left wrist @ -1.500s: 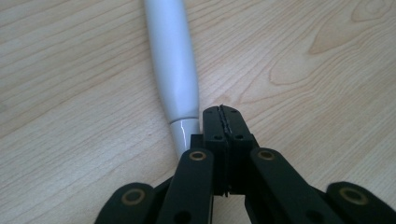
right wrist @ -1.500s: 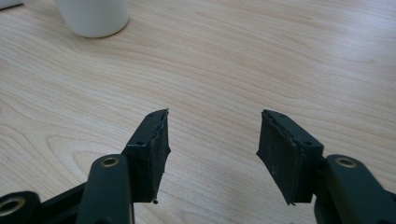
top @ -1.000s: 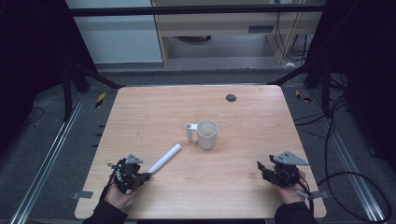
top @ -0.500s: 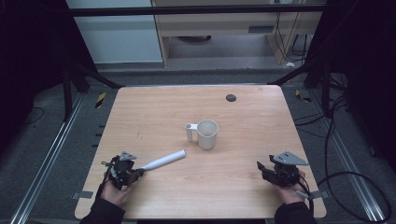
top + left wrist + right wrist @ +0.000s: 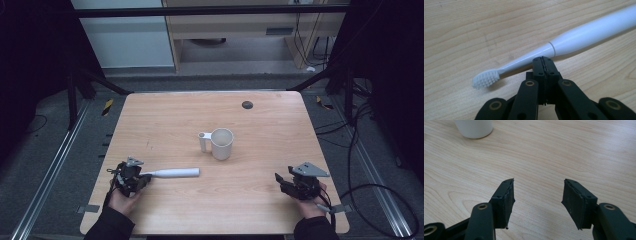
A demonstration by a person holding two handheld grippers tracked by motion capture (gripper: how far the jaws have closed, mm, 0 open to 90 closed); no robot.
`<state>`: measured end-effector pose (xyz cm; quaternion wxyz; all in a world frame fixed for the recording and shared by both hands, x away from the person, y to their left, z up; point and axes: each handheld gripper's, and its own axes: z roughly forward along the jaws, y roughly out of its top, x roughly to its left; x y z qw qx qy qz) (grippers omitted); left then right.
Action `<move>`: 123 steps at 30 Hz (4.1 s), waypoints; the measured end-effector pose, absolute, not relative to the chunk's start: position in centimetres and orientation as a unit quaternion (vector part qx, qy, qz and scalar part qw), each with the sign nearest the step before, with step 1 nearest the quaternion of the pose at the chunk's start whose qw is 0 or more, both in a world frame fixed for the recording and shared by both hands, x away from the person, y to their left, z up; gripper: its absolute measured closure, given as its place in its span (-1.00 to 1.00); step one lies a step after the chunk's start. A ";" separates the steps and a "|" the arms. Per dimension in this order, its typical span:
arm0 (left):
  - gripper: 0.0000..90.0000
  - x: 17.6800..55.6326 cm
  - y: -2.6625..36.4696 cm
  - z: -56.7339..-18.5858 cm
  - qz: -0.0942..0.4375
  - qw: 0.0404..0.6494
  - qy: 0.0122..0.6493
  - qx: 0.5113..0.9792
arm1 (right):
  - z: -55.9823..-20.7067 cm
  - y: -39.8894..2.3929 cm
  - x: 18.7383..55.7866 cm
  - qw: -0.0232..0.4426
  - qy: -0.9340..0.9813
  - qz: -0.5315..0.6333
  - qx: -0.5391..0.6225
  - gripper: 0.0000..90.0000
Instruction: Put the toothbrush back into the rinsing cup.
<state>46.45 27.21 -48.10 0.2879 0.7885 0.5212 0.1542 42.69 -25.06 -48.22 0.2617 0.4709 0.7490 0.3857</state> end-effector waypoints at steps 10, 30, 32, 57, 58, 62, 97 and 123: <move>0.98 47.4 27.3 -48.0 0.171 0.296 0.527 0.778 | -48.3 -24.9 42.8 0.261 0.751 0.384 0.470 -0.05; 0.97 47.6 20.6 -44.3 0.160 0.363 0.458 0.795 | -48.2 -25.1 42.8 0.267 0.746 0.386 0.473 -0.04; 0.97 48.0 19.2 -44.6 0.158 0.357 0.448 0.804 | -48.2 -25.1 42.8 0.268 0.745 0.387 0.473 -0.04; 0.97 48.7 14.6 -47.1 0.104 0.318 0.408 0.850 | -48.2 -25.1 42.8 0.265 0.747 0.387 0.472 -0.03; 0.97 48.6 14.6 -47.1 0.103 0.318 0.408 0.850 | -48.2 -25.2 42.8 0.265 0.747 0.387 0.471 -0.03; 0.97 48.2 15.0 -47.2 0.102 0.316 0.406 0.852 | -48.2 -25.2 42.7 0.265 0.747 0.386 0.472 -0.03; 0.97 44.9 18.0 -47.2 0.081 0.311 0.397 0.860 | -48.1 -25.2 42.6 0.265 0.746 0.386 0.473 -0.03; 0.90 43.9 20.9 -47.1 0.078 0.308 0.420 0.850 | -48.1 -25.2 42.6 0.266 0.747 0.385 0.473 -0.03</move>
